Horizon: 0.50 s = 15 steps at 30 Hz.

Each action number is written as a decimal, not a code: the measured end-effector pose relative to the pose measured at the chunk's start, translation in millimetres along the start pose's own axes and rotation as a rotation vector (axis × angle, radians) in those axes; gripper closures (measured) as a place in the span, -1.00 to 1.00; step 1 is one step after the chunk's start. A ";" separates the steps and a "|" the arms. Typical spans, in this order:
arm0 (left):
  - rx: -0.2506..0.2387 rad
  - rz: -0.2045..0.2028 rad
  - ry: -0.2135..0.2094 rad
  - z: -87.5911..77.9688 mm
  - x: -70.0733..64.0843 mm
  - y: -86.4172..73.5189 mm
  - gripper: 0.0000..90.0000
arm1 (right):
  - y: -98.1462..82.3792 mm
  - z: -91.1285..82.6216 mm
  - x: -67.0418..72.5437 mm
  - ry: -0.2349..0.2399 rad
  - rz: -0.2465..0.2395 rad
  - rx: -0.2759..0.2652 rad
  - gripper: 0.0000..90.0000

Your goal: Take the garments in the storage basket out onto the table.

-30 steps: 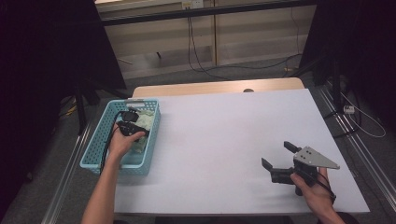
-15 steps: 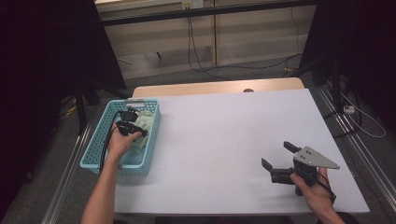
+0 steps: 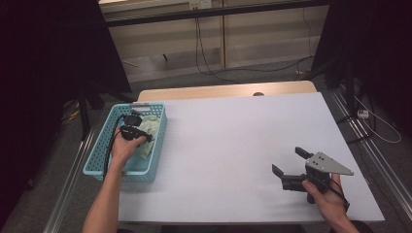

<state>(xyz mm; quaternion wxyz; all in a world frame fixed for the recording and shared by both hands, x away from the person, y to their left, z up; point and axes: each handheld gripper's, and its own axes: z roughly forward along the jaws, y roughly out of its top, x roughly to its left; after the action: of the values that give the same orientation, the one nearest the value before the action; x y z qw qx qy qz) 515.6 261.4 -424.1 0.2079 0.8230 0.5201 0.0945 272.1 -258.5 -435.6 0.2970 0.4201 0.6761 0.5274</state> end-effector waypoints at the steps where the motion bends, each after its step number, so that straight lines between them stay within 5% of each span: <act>1: -0.008 -0.007 0.000 -0.2 0.0 -0.7 0.64 | 0.0 0.0 0.2 0.000 0.000 0.000 -0.99; 15: -0.102 -0.005 -0.006 -21.3 2.6 -5.0 0.64 | 0.3 0.1 1.2 0.009 0.003 -0.001 -0.98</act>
<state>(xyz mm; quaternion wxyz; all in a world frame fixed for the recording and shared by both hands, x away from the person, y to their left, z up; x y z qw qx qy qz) 504.7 270.8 -407.4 0.2514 0.8103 0.5162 0.1177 271.7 -257.3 -435.3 0.2933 0.4185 0.6767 0.5300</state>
